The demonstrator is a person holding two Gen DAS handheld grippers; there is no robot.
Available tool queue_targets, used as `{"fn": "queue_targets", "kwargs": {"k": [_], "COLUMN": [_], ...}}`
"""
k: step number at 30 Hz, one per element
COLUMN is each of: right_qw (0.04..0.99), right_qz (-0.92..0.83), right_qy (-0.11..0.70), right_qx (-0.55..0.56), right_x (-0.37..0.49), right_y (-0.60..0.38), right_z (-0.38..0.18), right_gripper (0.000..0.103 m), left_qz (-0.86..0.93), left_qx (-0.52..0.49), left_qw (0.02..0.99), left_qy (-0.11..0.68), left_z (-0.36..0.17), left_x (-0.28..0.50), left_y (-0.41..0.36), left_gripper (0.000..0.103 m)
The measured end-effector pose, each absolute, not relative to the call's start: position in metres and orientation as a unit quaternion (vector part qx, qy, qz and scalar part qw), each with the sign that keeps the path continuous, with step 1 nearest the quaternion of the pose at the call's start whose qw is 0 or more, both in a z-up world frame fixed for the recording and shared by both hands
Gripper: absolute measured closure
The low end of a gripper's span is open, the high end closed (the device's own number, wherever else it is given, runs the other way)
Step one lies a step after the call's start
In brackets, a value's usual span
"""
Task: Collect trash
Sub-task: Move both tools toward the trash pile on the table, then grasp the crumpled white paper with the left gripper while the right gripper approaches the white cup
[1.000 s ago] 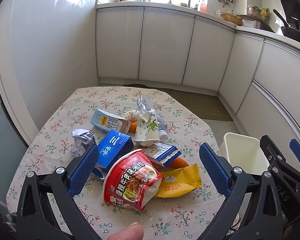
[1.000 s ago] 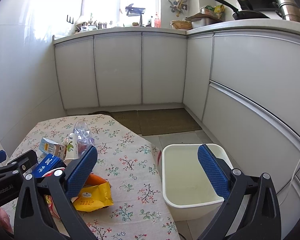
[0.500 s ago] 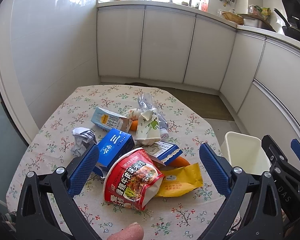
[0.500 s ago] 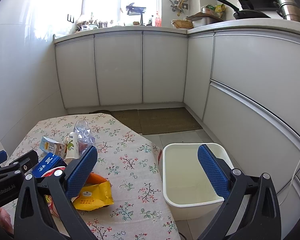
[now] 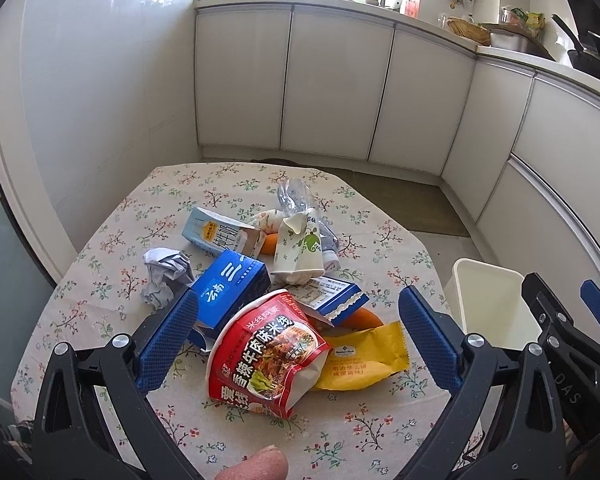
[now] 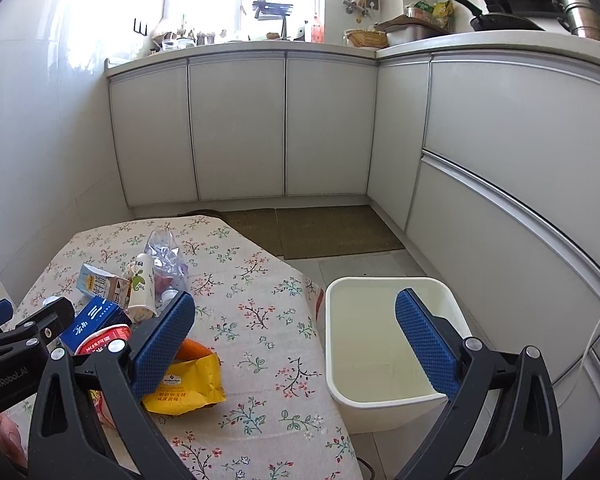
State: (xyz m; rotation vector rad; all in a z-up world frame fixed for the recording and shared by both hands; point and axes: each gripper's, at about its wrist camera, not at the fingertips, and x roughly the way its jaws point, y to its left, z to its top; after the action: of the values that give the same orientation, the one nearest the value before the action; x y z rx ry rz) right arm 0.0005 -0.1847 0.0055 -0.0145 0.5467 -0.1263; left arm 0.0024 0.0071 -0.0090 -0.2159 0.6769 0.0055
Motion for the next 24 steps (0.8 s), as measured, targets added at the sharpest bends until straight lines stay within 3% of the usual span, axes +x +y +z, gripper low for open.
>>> {"fn": "queue_targets", "kwargs": {"k": [9,24], "right_qw": [0.947,0.912], "right_qz": [-0.055,0.026], "right_qy": [0.317,0.409], "right_qx": [-0.012,0.019], "right_x": [0.017,0.068], "right_y": [-0.175,-0.159], "right_z": [-0.001,0.008], "right_gripper": [0.006,0.006], "left_qz": [0.021,0.031], "left_qx": [-0.099,-0.126], "left_qw": [0.944,0.889], "left_qy": [0.315,0.439], "left_z": [-0.011,0.002], "left_x": [0.009,0.128], "left_y": [0.018,0.116], "left_gripper": [0.007,0.007]}}
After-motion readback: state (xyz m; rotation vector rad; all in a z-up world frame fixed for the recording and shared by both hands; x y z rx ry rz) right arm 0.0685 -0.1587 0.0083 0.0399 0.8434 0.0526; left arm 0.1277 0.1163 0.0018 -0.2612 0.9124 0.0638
